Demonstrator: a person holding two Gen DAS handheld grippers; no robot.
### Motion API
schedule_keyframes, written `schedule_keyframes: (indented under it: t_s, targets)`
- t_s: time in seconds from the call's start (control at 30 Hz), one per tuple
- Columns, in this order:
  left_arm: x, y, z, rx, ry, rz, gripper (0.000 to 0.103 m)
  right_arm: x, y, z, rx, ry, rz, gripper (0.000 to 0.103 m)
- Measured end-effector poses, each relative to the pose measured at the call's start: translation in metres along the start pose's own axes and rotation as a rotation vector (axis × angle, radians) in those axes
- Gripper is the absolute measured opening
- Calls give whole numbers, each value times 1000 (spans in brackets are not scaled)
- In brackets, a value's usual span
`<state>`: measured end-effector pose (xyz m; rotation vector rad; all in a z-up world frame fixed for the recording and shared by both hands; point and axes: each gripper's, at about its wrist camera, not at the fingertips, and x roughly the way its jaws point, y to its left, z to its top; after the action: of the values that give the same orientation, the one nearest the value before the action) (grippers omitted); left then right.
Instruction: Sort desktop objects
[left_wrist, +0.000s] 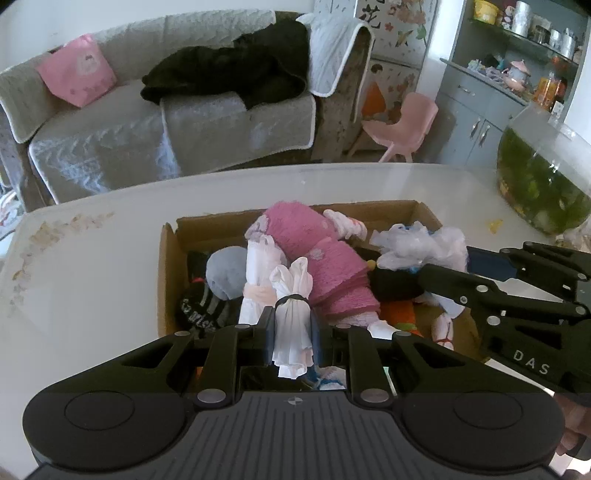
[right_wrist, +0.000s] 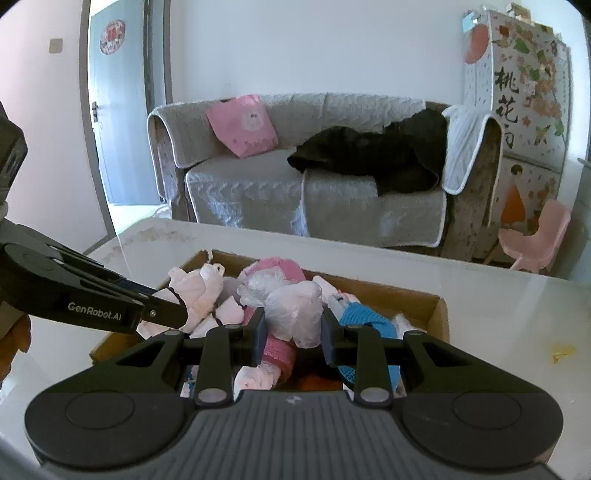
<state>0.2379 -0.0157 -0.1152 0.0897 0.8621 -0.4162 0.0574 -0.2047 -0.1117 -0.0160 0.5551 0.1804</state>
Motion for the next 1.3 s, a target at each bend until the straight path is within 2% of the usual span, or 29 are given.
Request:
schedule_keyframes:
  t_s: [0.13, 0.23, 0.3, 0.37, 0.43, 0.5, 0.53, 0.6, 0.7, 0.83, 0.97, 1.03, 1.23, 1.3]
  targets:
    - [10, 1, -1, -5, 16, 0, 25, 5, 6, -3, -10, 20, -2, 27]
    - [19, -2, -1, 1, 35, 0, 32, 10, 8, -3, -12, 34, -9, 28]
    - [22, -6, -3, 14, 38, 12, 45, 10, 7, -3, -5, 41, -7, 30]
    - [22, -7, -4, 11, 32, 13, 72, 5, 8, -3, -6, 24, -17, 35]
    - [18, -9, -5, 12, 12, 36, 78, 0, 9, -2, -7, 6, -20, 42]
    - [15, -8, -5, 9, 7, 54, 85, -6, 7, -1, -8, -15, -31, 60]
    - [13, -6, -5, -1, 6, 52, 89, -8, 6, 0, -7, -23, -29, 61]
    - [9, -5, -5, -19, 10, 30, 90, -11, 5, 2, -8, -29, -28, 61]
    - [0, -8, -9, -15, 15, 52, 95, -22, 7, 4, -3, -51, -28, 61]
    - [-21, -17, -19, 1, 0, 57, 102, -48, 5, 3, 25, -106, -17, 70]
    - [-46, -23, -32, -10, -48, 62, 103, -81, 7, -8, 54, -155, -6, 78]
    - [-56, -26, -37, -16, -57, 66, 103, -97, 9, -16, 70, -173, -4, 79]
    - [-82, -43, -38, 23, -87, 124, 103, -133, 11, -31, 124, -214, -17, 87]
    - [-97, -53, -43, 56, -125, 138, 103, -139, 13, -29, 125, -212, -26, 94]
